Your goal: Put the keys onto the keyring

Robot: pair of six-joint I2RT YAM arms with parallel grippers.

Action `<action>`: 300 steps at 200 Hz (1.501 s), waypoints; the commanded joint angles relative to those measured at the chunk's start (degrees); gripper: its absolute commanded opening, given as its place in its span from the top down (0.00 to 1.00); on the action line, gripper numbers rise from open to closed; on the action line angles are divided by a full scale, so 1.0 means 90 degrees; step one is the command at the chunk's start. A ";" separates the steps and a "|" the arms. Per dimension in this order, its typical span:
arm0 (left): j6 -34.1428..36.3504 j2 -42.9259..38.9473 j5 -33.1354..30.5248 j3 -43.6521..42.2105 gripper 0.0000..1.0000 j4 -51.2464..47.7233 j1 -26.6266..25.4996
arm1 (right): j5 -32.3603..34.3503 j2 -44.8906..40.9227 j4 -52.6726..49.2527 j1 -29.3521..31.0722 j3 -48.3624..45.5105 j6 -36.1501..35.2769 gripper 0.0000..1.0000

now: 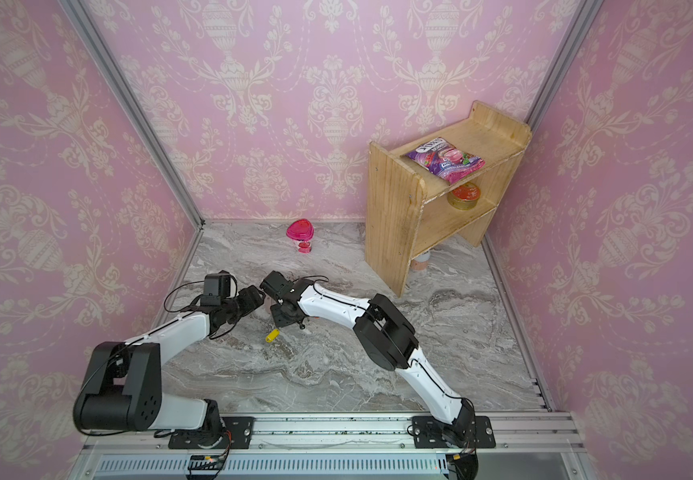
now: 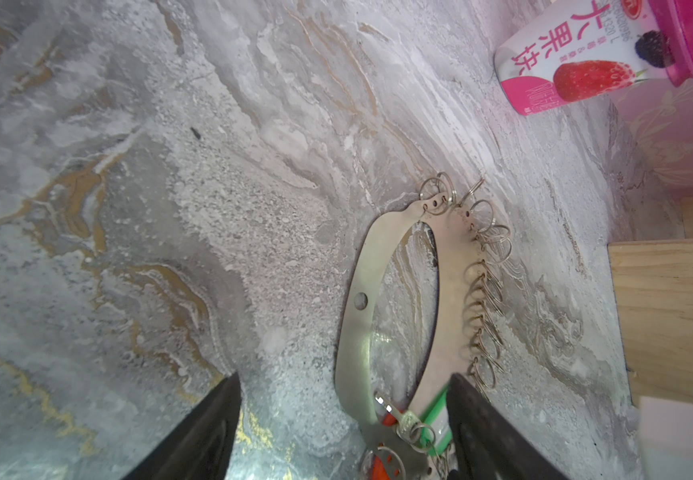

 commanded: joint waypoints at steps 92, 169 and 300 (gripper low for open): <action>0.0082 -0.0173 -0.0013 -0.0086 0.20 0.0024 0.0086 | 0.0348 0.0301 -0.0244 0.0082 0.0377 -0.0115 0.74; 0.0072 -0.0183 -0.0007 -0.0102 0.20 0.0037 0.0109 | 0.0539 0.0413 -0.0391 0.0086 0.0452 -0.0155 0.80; 0.0085 -0.0383 0.0023 -0.0118 0.20 0.0006 0.0111 | 0.0362 -0.0681 0.0091 0.0100 -0.0727 -0.0942 1.00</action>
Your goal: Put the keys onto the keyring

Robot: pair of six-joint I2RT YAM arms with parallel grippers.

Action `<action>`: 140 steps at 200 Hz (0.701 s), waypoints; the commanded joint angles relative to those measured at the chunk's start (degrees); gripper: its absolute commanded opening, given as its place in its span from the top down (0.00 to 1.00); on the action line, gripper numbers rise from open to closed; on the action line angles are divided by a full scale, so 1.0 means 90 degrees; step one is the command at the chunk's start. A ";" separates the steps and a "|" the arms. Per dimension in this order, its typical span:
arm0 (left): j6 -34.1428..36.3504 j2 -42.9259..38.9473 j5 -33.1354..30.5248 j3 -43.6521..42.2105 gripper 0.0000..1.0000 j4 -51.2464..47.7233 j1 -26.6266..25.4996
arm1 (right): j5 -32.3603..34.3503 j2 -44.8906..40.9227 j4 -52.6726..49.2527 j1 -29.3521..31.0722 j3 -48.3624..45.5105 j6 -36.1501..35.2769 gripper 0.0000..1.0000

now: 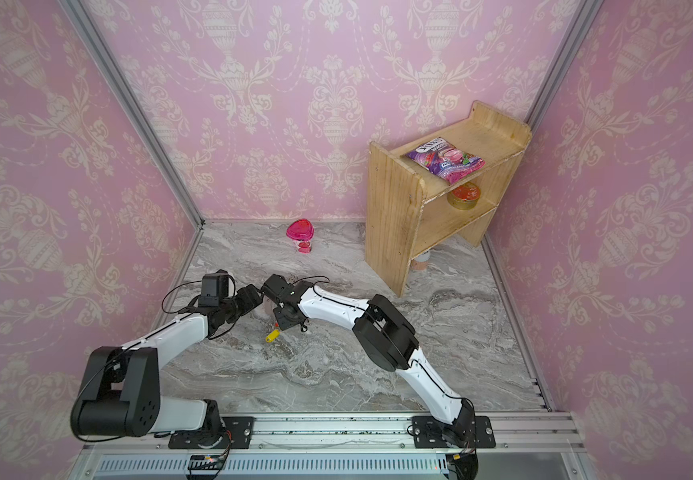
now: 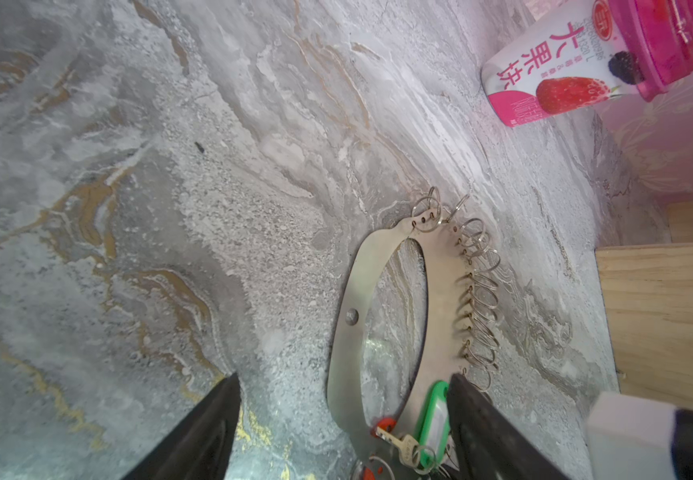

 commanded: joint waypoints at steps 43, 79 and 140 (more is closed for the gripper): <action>0.0121 -0.0281 0.0017 -0.0050 0.21 -0.0120 0.0051 | -0.0850 -0.0339 0.0031 0.0053 -0.0467 -0.0581 0.80; 0.0134 -0.0260 -0.0004 -0.0048 0.21 -0.0112 0.0050 | -0.1265 -0.0695 0.0617 0.0047 -0.0933 -0.0555 0.67; 0.0121 -0.0301 -0.0017 -0.0066 0.21 -0.0085 0.0050 | -0.2020 -0.0673 0.0938 0.0038 -0.0782 -0.0491 0.64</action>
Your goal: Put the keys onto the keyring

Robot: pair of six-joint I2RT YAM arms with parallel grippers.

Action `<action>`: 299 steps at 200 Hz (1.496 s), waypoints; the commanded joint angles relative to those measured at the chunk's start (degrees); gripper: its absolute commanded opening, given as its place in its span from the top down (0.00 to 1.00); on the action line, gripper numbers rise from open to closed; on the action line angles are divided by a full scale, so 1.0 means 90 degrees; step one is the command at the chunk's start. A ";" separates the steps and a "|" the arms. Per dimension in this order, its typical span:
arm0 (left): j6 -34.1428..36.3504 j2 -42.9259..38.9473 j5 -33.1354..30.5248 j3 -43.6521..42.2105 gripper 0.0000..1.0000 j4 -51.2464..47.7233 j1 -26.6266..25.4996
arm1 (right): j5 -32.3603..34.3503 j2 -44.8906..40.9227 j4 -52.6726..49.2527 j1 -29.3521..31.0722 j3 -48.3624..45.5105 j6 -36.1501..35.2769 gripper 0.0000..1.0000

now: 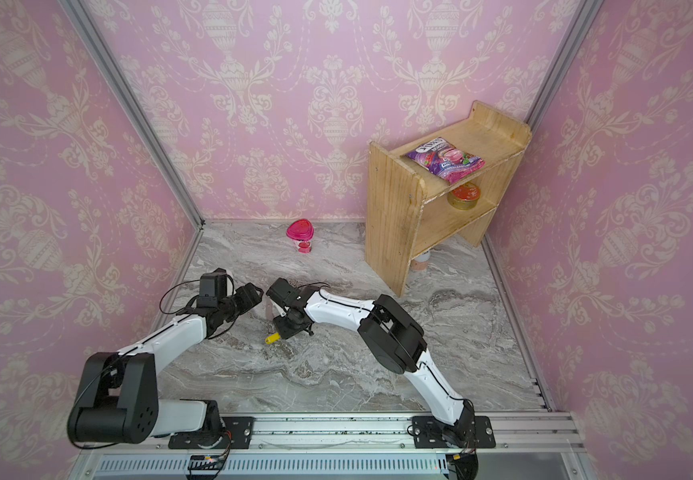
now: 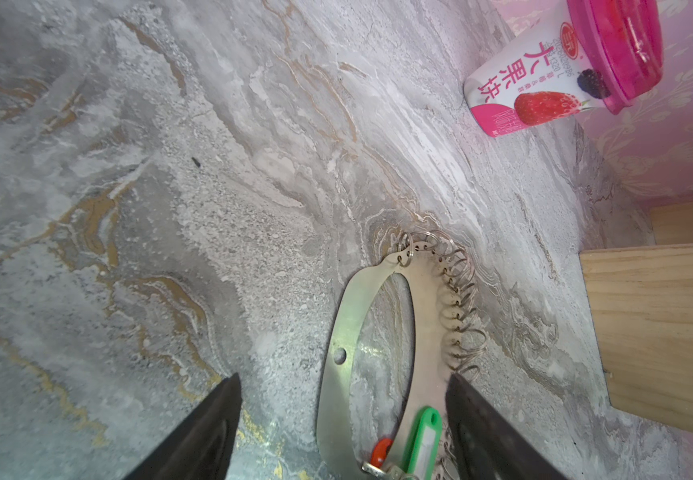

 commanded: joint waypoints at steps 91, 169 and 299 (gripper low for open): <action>0.0111 -0.0165 0.0016 -0.0067 0.20 -0.0075 0.0050 | 0.0091 -0.1126 0.0002 -0.0174 -0.0656 -0.0987 0.50; 0.0112 -0.0165 0.0036 -0.0074 0.21 -0.0044 0.0050 | 0.0338 -0.1655 0.0728 -0.0181 -0.2443 -0.4311 0.50; 0.0141 -0.0178 -0.0014 -0.0135 0.20 0.0040 0.0061 | -0.0061 -0.1443 0.2083 -0.0372 -0.2871 -0.4918 0.59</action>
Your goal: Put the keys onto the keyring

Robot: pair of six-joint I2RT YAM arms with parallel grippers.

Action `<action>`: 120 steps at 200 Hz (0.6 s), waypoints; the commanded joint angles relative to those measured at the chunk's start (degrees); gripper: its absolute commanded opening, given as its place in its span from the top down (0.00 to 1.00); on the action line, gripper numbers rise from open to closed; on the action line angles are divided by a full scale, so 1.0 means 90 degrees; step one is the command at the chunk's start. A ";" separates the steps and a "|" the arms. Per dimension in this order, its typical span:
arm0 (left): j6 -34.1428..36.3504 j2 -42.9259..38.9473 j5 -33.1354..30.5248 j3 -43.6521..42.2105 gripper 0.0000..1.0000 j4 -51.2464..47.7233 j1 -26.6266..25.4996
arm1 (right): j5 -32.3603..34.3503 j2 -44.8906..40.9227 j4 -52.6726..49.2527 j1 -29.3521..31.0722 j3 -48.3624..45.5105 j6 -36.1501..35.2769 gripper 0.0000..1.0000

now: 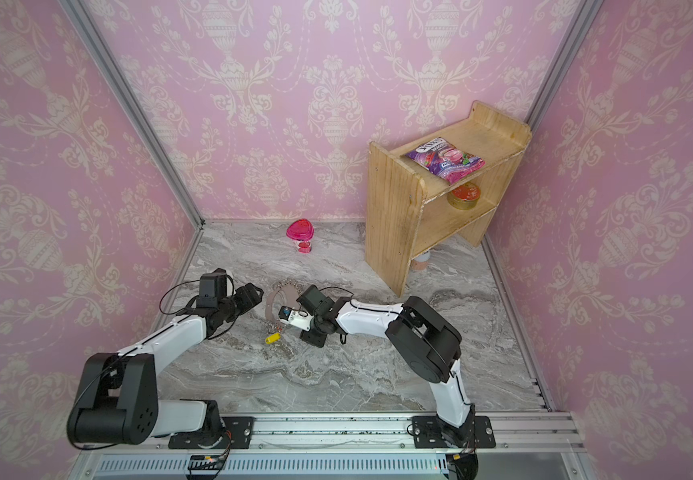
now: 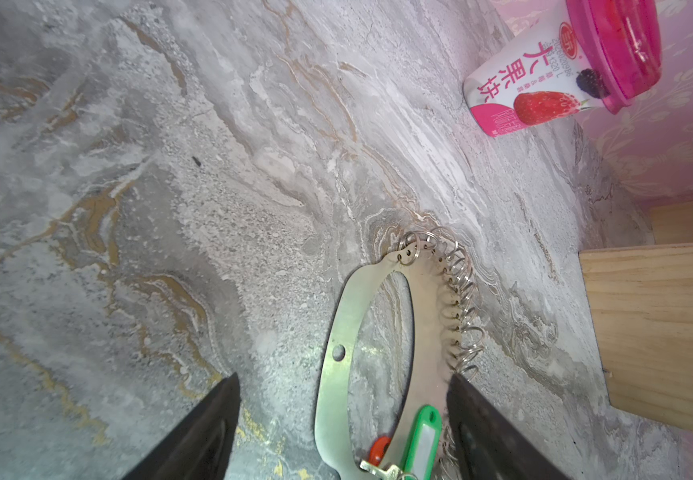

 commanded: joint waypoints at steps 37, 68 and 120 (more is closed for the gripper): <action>0.0157 -0.0144 -0.0047 -0.0126 0.20 0.0059 0.0059 | -0.0092 0.0346 0.0238 0.0004 0.0291 -0.0315 0.64; 0.0158 -0.0115 -0.0052 -0.0131 0.19 0.0079 0.0060 | -0.0094 0.0478 0.0274 0.0000 0.0412 -0.0364 0.64; 0.0160 -0.0163 -0.0080 -0.0147 0.19 0.0070 0.0060 | -0.0068 0.0597 0.0454 0.0002 0.0551 -0.0387 0.62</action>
